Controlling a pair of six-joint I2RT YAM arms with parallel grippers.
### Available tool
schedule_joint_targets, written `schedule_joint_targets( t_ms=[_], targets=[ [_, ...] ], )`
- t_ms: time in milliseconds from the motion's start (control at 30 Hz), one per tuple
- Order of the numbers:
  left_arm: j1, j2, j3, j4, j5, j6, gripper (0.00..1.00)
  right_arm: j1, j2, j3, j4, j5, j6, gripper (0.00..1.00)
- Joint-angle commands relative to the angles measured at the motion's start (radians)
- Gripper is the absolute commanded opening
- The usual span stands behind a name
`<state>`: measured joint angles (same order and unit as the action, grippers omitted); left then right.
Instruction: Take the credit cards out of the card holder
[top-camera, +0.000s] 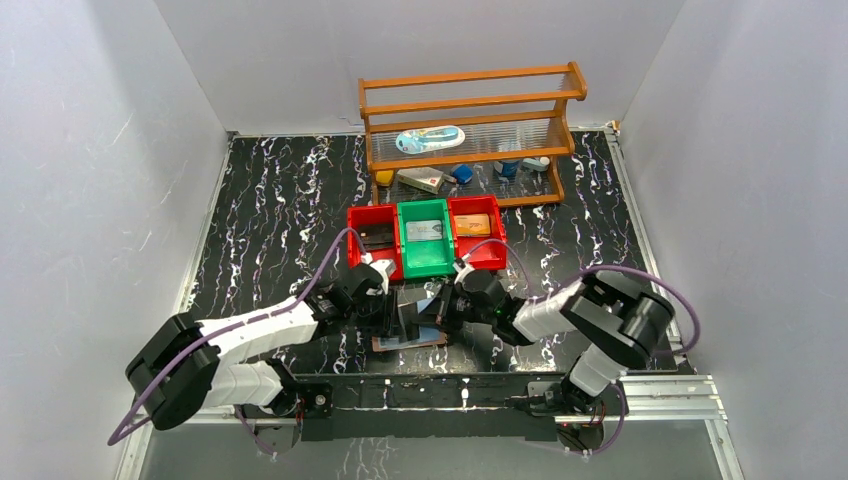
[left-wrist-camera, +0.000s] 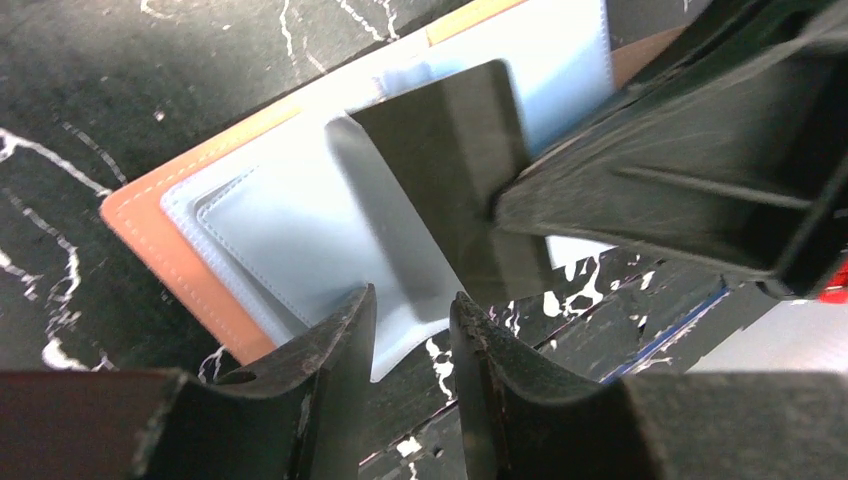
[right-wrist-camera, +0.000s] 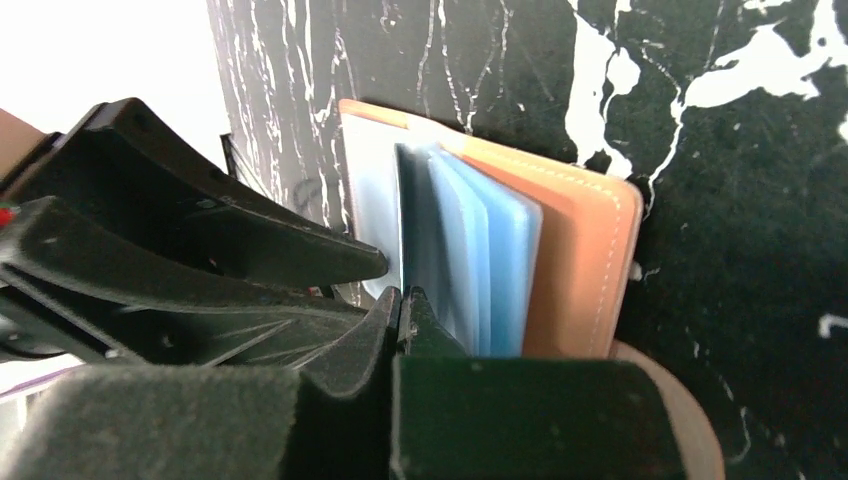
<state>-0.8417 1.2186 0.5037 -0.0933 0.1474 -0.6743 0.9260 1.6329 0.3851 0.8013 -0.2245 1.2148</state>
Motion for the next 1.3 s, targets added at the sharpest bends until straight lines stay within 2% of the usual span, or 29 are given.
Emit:
schedule_joint_targets(
  t_ms=[0,167,333,400,433,600,700,933,1167,1267],
  targets=[
    [-0.006,-0.081,-0.015,-0.127,-0.059,0.007,0.34,0.004,-0.159,-0.006,-0.171,0.12,-0.066,0.01],
    [-0.005,-0.202,0.015,-0.192,-0.13,-0.003,0.47,-0.011,-0.358,-0.062,-0.255,0.175,-0.119,0.0],
    [0.005,-0.293,0.03,-0.206,-0.147,0.027,0.69,-0.019,-0.5,-0.087,-0.298,0.186,-0.138,0.0],
    [0.043,-0.316,0.038,-0.193,-0.092,0.048,0.74,-0.019,-0.537,-0.101,-0.285,0.177,-0.138,0.0],
    [0.07,-0.327,0.038,-0.177,-0.022,0.052,0.76,-0.019,-0.552,-0.105,-0.281,0.173,-0.138,0.0],
    [0.254,-0.359,0.001,-0.053,0.254,0.024,0.77,-0.019,-0.606,-0.127,-0.253,0.152,-0.122,0.0],
    [0.291,-0.376,-0.021,0.021,0.352,0.006,0.77,-0.019,-0.624,-0.14,-0.209,0.125,-0.104,0.0],
    [0.291,-0.424,-0.104,0.191,0.418,-0.069,0.71,-0.019,-0.589,-0.139,-0.076,0.063,-0.072,0.0],
    [0.292,-0.415,-0.211,0.451,0.493,-0.207,0.65,-0.02,-0.525,-0.121,0.009,-0.007,-0.059,0.0],
    [0.291,-0.417,-0.23,0.487,0.513,-0.234,0.64,-0.02,-0.51,-0.138,0.072,-0.014,-0.044,0.0]
  ],
)
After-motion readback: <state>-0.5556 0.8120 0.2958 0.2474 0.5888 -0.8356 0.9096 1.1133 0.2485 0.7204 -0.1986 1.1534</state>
